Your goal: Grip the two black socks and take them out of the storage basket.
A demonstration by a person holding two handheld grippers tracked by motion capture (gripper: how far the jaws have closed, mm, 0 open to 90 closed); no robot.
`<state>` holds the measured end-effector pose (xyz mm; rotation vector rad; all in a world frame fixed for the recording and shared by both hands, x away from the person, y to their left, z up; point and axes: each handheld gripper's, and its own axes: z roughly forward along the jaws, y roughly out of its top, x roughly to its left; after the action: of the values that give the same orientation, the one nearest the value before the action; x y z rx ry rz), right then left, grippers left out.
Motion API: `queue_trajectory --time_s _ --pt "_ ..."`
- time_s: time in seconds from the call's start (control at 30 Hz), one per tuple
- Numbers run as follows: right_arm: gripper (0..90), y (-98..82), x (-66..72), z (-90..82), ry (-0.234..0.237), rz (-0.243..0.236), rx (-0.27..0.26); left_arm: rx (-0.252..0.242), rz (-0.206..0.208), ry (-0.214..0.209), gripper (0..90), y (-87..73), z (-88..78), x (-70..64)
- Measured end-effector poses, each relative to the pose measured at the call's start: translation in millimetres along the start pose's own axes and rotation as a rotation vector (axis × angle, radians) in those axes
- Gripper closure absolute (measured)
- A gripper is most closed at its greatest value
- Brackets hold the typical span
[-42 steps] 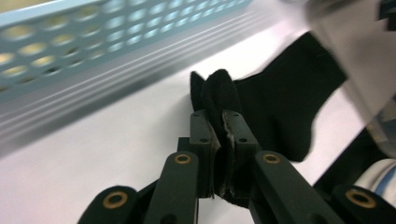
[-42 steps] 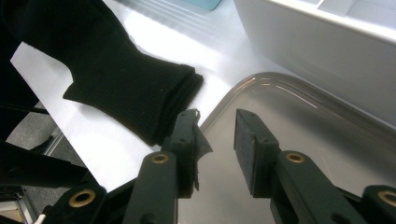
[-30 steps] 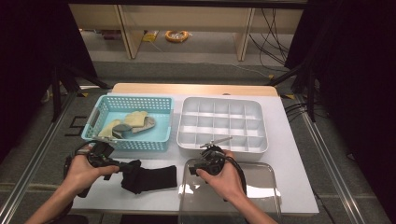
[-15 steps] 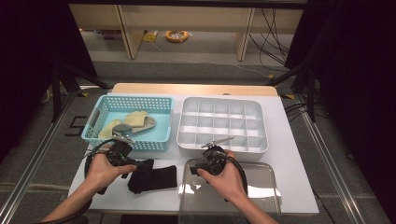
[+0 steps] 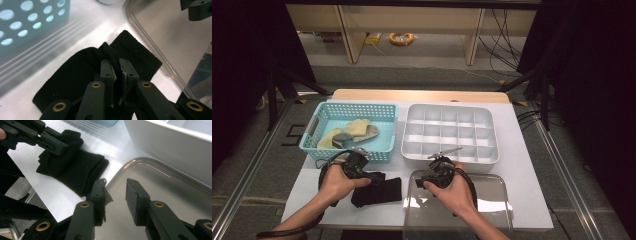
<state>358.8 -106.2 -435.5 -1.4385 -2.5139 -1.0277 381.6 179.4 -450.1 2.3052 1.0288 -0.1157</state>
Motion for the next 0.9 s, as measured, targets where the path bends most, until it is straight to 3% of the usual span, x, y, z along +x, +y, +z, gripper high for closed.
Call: queue_trajectory --time_s 0.03,0.07,0.17,0.27,0.43,0.53,0.57,0.73,0.8,0.9 --pt "69.4 -0.1 -0.1 0.0 0.001 0.003 0.000 0.000 0.005 0.003 81.1 -0.2 1.1 0.1" --pt "69.4 -0.2 -0.6 -0.3 0.008 -0.002 0.001 -0.034 -0.033 -0.011 80.9 -0.7 4.5 -2.4" --pt "69.2 -0.2 -1.0 -0.4 0.008 -0.001 0.001 -0.040 -0.034 -0.017 79.0 -0.7 6.5 -1.5" --pt "69.0 -0.3 -0.8 -0.5 0.005 0.001 -0.002 -0.085 -0.052 -0.046 73.1 -1.2 5.7 -1.9" --pt "68.7 -0.6 -1.6 -0.6 0.003 0.004 -0.005 -0.196 -0.026 -0.069 65.3 1.1 -12.1 -4.4" --pt "68.7 -0.2 -1.9 -2.1 0.010 -0.001 -0.009 -0.260 -0.031 -0.069 66.2 2.3 -22.9 -6.0" --pt "68.8 0.0 -2.9 -1.5 0.015 -0.024 -0.024 -0.277 -0.028 -0.057 67.0 2.0 -24.9 -6.6" --pt "69.0 -0.2 -2.5 -1.2 0.015 -0.022 -0.024 -0.283 -0.040 -0.067 69.3 0.4 -25.7 -5.2" --pt "69.0 -0.3 -0.8 -1.7 0.013 0.003 -0.009 -0.262 -0.027 -0.075 68.8 0.6 -23.0 -6.3" --pt "69.1 0.0 -1.0 -1.5 -0.007 0.001 -0.009 -0.232 -0.019 -0.077 67.4 1.2 -14.2 -8.1"
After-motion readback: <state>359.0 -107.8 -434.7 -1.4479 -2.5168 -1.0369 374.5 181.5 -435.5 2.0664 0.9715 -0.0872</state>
